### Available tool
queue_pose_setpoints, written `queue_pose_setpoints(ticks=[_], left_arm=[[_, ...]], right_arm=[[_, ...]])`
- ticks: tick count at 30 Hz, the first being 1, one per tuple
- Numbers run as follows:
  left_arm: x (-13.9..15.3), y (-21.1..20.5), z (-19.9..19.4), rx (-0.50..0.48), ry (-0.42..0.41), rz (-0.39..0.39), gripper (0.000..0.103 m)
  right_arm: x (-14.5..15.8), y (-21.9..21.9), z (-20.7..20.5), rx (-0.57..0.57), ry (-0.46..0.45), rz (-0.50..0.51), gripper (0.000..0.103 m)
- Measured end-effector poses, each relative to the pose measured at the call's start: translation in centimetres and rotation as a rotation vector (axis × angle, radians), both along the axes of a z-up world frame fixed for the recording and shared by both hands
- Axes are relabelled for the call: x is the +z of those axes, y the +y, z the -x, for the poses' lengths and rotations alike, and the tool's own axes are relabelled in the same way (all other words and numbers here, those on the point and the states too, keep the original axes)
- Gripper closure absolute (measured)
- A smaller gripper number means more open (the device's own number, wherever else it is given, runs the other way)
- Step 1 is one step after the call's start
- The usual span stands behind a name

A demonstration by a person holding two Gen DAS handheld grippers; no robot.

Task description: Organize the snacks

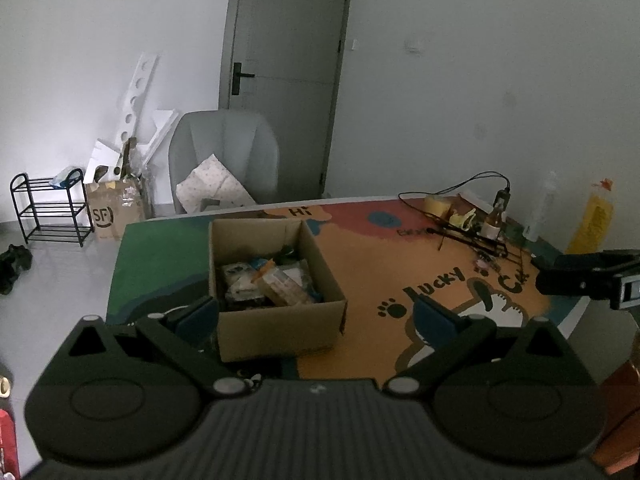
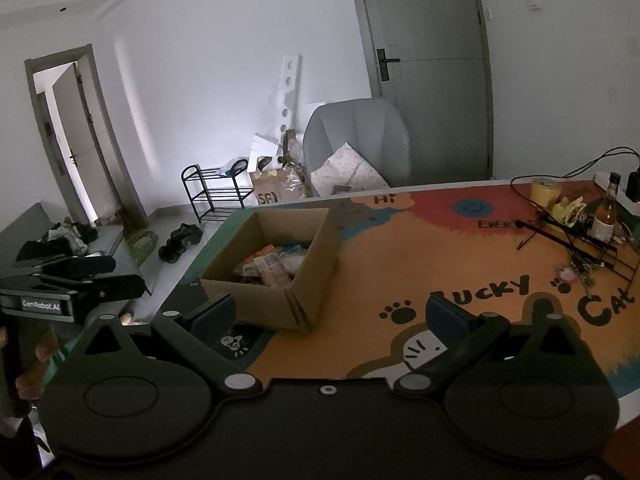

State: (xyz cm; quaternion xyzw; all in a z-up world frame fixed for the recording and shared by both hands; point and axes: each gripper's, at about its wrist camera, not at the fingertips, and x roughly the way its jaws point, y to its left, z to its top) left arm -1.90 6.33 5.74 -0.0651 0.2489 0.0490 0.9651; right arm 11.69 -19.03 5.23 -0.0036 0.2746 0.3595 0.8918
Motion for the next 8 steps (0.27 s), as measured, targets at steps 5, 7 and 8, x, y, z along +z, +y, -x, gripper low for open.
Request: queue_pose_setpoints(ticks=[5, 7, 8], left_arm=[[0.01, -0.03, -0.08, -0.007, 0.002, -0.003, 0.000], [0.02, -0.03, -0.10, -0.007, 0.003, -0.001, 0.000], [0.03, -0.03, -0.11, -0.006, 0.003, -0.001, 0.000]], right_arm=[[-0.06, 0.00, 0.03, -0.001, 0.001, 0.000, 0.000], [0.00, 0.01, 0.04, 0.001, 0.000, 0.000, 0.000], [0.00, 0.01, 0.04, 0.001, 0.000, 0.000, 0.000]])
